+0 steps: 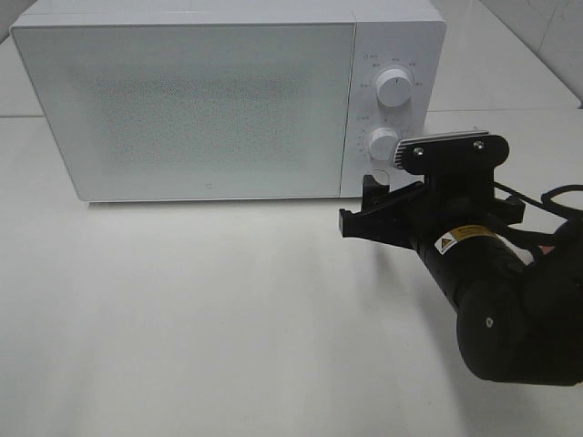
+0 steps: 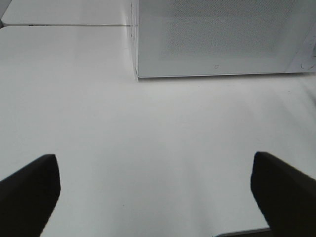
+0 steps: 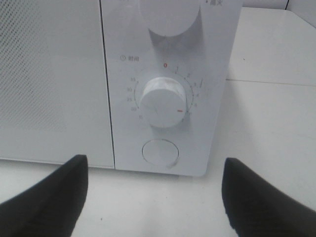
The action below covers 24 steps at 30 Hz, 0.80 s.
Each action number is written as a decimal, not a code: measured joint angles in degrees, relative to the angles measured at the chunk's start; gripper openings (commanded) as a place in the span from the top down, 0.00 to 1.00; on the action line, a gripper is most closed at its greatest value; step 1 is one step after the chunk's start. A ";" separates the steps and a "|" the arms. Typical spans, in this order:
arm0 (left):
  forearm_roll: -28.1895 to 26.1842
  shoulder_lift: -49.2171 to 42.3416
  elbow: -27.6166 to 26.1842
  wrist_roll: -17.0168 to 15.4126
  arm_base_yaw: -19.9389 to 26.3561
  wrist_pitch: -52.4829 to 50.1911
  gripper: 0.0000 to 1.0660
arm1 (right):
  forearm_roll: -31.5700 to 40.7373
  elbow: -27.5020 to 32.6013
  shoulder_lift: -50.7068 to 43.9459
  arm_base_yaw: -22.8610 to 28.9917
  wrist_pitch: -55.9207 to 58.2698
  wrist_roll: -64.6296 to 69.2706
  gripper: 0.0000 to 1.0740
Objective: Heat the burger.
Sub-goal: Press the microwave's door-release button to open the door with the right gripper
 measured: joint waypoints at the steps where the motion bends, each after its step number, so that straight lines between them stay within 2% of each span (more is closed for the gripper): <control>1: 0.00 0.00 0.00 0.00 0.00 0.00 0.08 | -0.52 -0.29 0.00 -0.46 0.00 0.00 0.31; 16: 0.00 0.00 0.00 0.00 0.00 0.00 0.08 | -4.76 -5.67 2.06 -5.79 0.00 0.00 0.31; 24: 0.00 0.00 0.00 0.00 0.00 0.00 0.08 | -6.30 -8.82 5.84 -6.13 0.00 0.11 0.31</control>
